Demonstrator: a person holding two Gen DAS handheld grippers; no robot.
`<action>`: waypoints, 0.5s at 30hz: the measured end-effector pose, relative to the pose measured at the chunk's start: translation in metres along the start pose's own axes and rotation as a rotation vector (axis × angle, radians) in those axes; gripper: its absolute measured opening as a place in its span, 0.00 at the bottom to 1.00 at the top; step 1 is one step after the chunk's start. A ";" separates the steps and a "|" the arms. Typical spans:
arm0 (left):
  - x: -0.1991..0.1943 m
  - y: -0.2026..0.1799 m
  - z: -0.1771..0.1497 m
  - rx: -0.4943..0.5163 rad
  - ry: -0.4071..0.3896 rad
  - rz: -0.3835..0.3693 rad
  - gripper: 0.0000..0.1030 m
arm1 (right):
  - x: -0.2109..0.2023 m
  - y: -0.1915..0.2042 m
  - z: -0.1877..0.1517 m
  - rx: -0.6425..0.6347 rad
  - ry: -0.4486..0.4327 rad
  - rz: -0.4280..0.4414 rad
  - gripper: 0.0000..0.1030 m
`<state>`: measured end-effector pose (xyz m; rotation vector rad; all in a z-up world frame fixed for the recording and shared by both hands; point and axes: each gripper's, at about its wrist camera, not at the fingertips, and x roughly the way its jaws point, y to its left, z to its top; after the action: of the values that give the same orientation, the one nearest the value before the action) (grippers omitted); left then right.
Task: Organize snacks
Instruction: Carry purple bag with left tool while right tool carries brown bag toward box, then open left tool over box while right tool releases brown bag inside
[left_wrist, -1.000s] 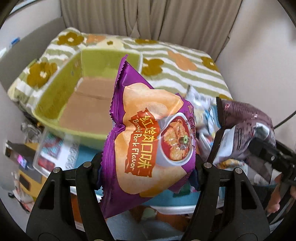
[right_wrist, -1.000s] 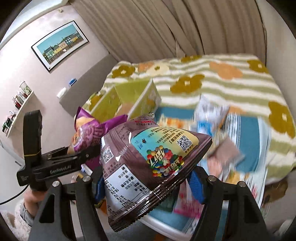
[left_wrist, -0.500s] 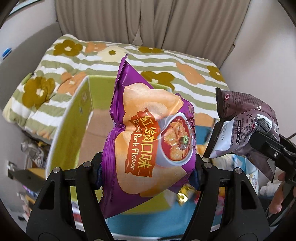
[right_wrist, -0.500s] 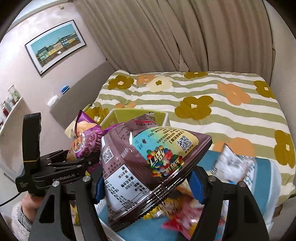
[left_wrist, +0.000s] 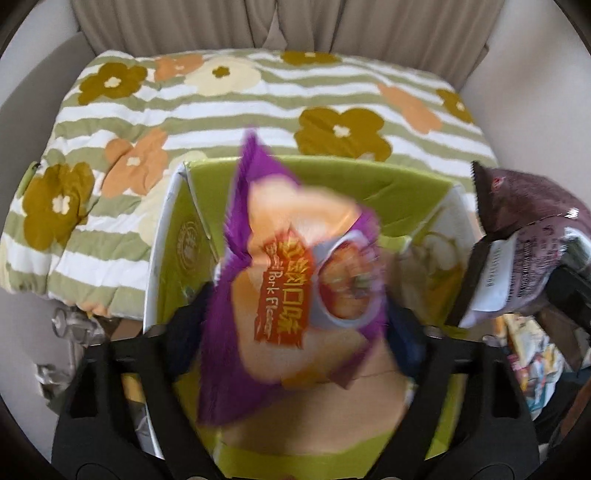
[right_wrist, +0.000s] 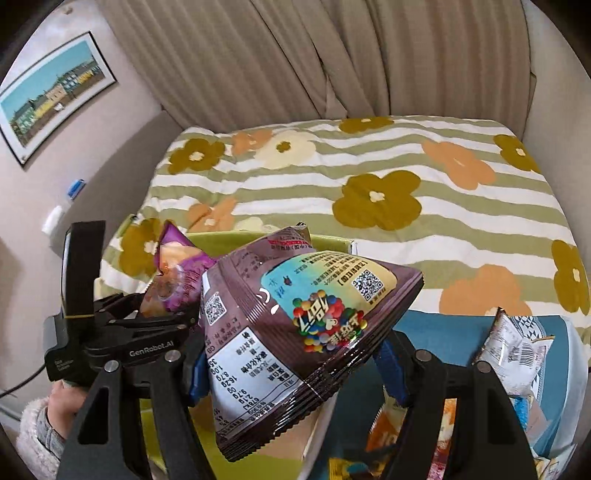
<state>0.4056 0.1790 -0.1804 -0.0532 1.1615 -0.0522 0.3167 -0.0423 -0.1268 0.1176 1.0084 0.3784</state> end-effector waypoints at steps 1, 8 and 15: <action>0.005 0.004 0.001 0.005 0.000 0.008 1.00 | 0.004 0.002 0.001 0.003 0.000 -0.010 0.67; 0.002 0.021 -0.016 0.005 0.004 0.006 0.99 | 0.027 0.010 -0.002 0.007 0.033 -0.065 0.67; -0.024 0.020 -0.047 0.025 -0.009 -0.012 0.99 | 0.036 0.016 0.000 -0.013 0.054 -0.067 0.67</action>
<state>0.3535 0.1997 -0.1789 -0.0384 1.1514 -0.0768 0.3298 -0.0141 -0.1507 0.0618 1.0606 0.3291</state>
